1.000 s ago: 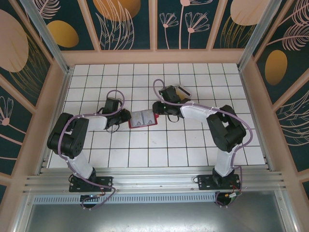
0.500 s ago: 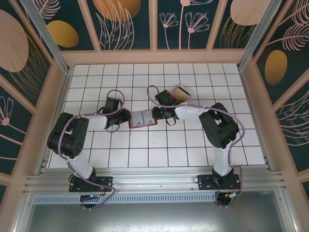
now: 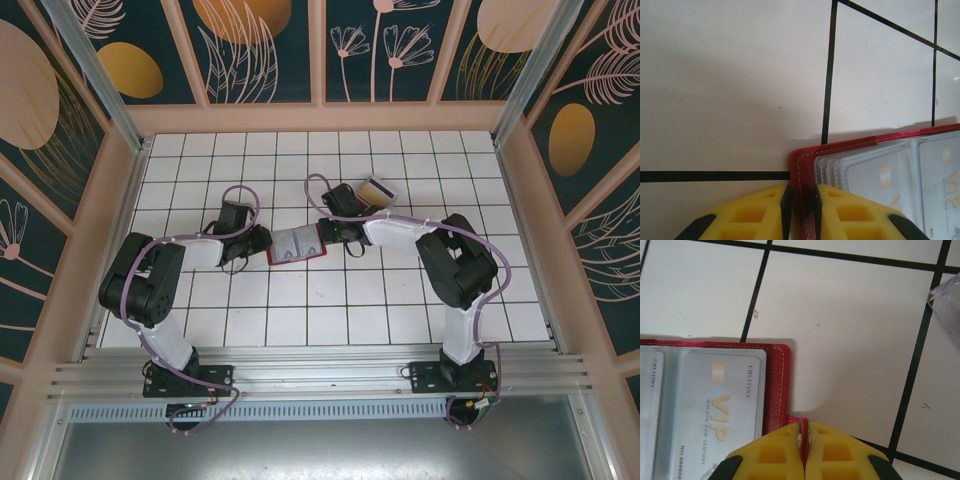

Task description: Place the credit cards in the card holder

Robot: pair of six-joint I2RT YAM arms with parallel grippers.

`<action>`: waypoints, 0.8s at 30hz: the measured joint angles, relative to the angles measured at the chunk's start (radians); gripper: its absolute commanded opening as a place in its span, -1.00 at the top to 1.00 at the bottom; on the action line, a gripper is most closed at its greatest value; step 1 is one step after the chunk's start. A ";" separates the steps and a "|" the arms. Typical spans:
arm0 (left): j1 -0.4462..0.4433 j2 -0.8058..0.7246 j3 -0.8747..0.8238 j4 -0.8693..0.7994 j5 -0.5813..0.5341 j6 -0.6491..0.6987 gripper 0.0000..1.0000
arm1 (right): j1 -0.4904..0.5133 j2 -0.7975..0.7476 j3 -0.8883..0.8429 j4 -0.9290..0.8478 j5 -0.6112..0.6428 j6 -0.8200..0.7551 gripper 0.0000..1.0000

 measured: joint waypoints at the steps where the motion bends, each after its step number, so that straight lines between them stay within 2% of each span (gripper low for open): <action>1: -0.003 0.002 0.004 -0.003 -0.005 0.000 0.52 | 0.000 -0.012 0.000 0.000 -0.011 0.000 0.90; 8: -0.045 0.040 0.055 -0.014 -0.044 -0.019 0.52 | 0.001 -0.098 0.000 0.035 -0.124 0.011 0.90; 16: -0.113 0.103 0.117 0.032 -0.039 -0.061 0.52 | -0.003 -0.096 -0.005 0.180 -0.355 0.114 0.90; 24: -0.159 0.092 0.114 0.026 0.007 -0.072 0.32 | -0.024 -0.055 -0.005 0.195 -0.417 0.139 0.89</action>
